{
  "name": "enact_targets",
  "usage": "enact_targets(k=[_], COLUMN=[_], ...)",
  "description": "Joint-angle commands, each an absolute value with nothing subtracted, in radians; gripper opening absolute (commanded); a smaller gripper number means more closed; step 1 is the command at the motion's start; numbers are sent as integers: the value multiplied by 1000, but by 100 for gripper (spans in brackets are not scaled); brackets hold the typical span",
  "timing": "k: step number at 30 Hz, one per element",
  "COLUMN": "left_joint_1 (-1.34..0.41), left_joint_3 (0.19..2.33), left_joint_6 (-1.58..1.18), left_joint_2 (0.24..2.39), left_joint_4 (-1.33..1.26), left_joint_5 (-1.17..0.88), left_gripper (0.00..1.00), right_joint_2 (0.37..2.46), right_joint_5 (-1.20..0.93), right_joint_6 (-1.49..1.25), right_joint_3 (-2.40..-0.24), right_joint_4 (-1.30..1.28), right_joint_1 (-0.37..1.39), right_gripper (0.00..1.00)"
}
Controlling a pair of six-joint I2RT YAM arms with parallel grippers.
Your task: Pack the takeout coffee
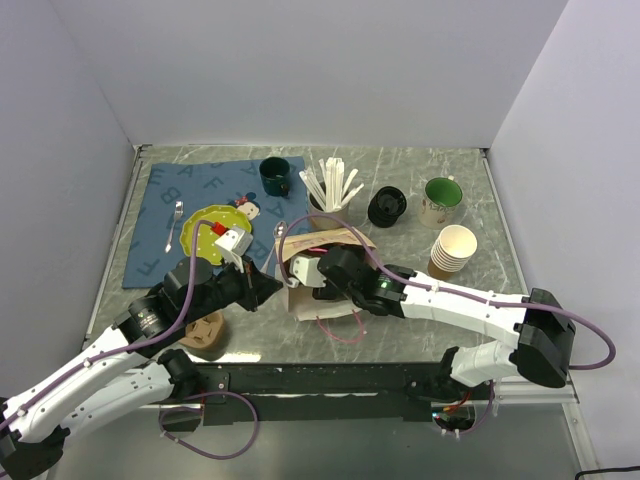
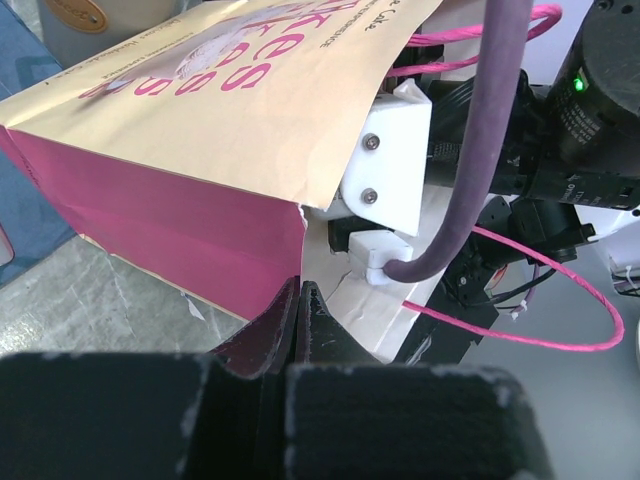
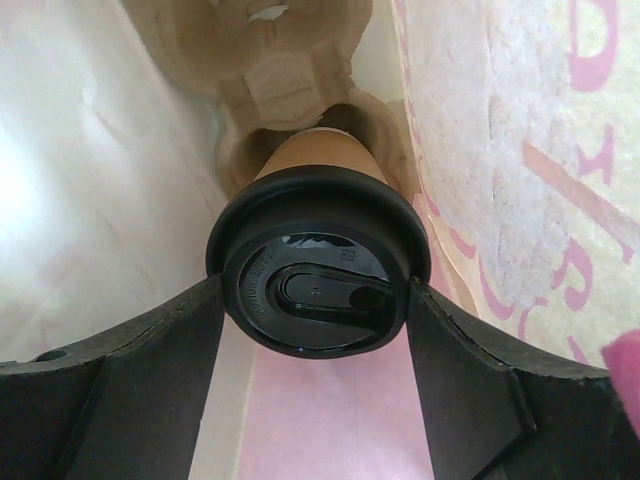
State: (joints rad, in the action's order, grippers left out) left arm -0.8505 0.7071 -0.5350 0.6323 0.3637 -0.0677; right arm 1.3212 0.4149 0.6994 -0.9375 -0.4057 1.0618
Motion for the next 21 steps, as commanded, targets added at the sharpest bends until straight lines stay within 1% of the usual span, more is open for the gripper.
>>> enact_targets(k=[1, 21], left_joint_1=[-853, -853], left_joint_3=[703, 693], left_joint_6=[-526, -531], left_joint_2=[632, 614], left_joint_4=[328, 348], left_joint_5=[-94, -92], left_gripper=[1, 1], right_joint_2=[1316, 1356], right_joint_5=[410, 403], right_joint_6=[676, 597], right_joint_3=[-925, -897], right_joint_4=[-321, -245], right_joint_1=[1049, 999], right_gripper=[51, 51])
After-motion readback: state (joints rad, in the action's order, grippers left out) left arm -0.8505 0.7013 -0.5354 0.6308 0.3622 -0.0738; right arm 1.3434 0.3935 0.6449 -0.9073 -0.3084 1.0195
